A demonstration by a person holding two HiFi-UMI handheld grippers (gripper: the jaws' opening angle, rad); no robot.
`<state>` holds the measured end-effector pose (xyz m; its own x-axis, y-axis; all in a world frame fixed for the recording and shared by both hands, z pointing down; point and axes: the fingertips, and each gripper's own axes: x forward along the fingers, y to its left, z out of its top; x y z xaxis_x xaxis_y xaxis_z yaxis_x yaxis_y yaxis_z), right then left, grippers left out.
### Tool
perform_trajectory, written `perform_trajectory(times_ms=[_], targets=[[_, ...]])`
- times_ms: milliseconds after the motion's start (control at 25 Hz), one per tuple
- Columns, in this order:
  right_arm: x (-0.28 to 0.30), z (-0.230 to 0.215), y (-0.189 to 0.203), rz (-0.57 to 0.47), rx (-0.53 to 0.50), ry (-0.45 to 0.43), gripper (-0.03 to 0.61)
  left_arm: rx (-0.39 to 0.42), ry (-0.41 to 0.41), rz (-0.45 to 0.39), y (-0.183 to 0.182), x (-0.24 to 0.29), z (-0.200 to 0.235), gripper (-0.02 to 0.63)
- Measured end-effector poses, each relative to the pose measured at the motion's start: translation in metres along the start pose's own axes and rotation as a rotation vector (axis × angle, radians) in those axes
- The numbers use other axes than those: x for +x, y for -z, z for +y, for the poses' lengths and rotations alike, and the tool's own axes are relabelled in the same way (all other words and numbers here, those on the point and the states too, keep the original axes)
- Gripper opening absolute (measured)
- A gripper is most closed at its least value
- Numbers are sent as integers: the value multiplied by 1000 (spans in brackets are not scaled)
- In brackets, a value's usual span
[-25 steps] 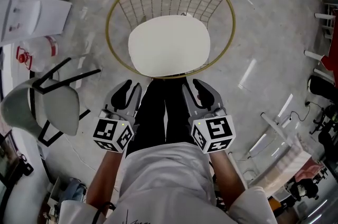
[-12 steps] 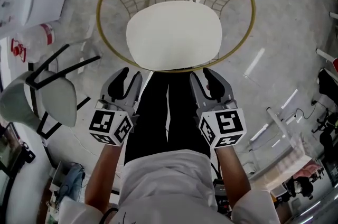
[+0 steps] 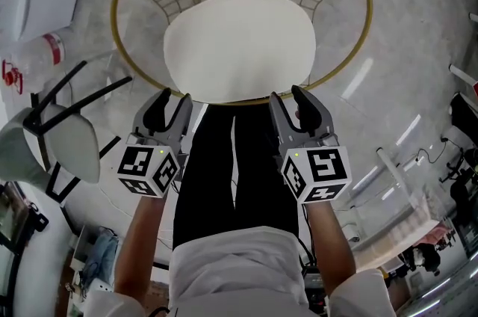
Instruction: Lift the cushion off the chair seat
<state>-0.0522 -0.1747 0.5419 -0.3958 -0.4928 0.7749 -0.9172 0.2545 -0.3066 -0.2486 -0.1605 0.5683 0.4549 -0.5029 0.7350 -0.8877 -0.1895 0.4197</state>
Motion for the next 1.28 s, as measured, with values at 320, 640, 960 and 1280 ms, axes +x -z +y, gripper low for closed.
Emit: perform_trajectory(times_ms=[320, 640, 960, 1280], targets=[[28, -36, 15, 33, 23, 56, 207, -35, -33, 46, 22, 36, 23, 227], [56, -60, 28, 77, 5, 73, 270, -95, -96, 63, 32, 67, 54, 302], [82, -84, 42, 128, 16, 107, 324, -169, -166, 88, 43, 91, 73, 367], [104, -119, 53, 192, 55, 168, 399, -206, -220, 140, 50, 110, 83, 411]])
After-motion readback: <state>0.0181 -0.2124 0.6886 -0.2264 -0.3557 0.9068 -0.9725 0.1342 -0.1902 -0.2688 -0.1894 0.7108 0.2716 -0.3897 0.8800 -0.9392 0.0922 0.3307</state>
